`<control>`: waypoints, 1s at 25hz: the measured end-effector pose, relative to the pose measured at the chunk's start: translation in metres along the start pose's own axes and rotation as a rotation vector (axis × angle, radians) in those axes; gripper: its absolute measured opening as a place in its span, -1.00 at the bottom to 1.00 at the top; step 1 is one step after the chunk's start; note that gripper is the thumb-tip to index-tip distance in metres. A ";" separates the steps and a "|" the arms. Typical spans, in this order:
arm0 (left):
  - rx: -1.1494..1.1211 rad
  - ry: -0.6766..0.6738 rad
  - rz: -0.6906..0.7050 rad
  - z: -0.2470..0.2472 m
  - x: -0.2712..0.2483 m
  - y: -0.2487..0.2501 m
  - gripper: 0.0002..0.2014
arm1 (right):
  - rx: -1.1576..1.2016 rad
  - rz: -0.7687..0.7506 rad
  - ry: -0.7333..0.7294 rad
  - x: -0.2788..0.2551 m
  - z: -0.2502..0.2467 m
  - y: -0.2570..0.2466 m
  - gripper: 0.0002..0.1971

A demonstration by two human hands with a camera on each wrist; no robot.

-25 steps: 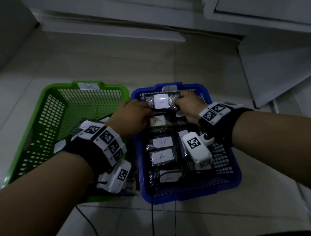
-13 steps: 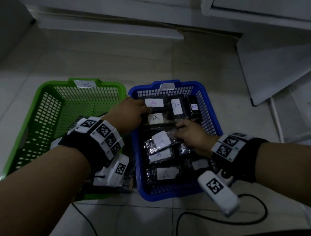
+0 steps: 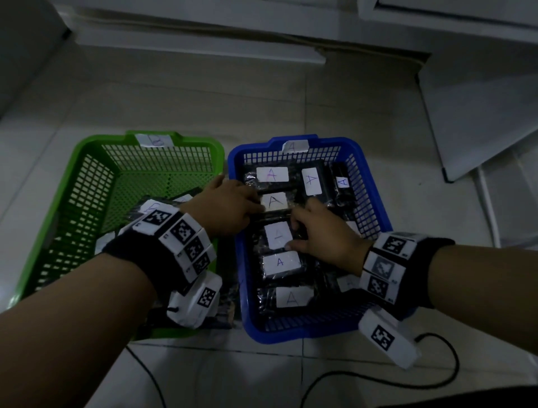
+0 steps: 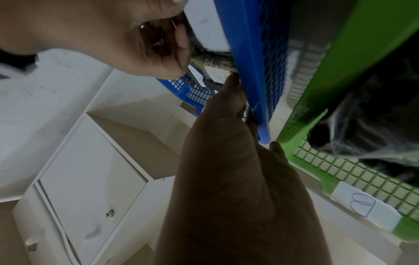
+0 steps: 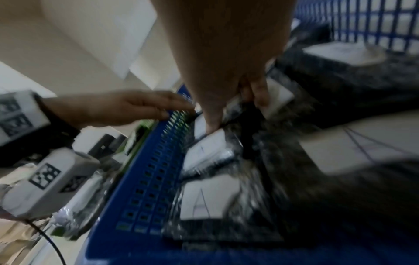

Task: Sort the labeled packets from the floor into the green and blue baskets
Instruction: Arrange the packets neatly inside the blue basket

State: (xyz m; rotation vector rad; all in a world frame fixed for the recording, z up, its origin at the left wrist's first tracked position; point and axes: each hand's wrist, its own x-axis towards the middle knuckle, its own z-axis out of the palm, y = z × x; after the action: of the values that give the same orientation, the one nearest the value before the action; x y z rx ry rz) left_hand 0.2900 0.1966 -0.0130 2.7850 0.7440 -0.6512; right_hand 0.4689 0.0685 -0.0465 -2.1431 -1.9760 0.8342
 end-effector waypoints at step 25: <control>-0.090 0.190 -0.296 -0.002 -0.012 0.001 -0.19 | -0.099 -0.117 -0.062 0.070 -0.021 0.011 -0.30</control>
State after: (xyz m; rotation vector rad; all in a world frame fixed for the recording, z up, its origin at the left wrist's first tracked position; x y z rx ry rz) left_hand 0.2824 0.1913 -0.0057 2.7036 1.2082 -0.3881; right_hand 0.4887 0.1389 -0.0563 -2.0515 -2.1932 0.8102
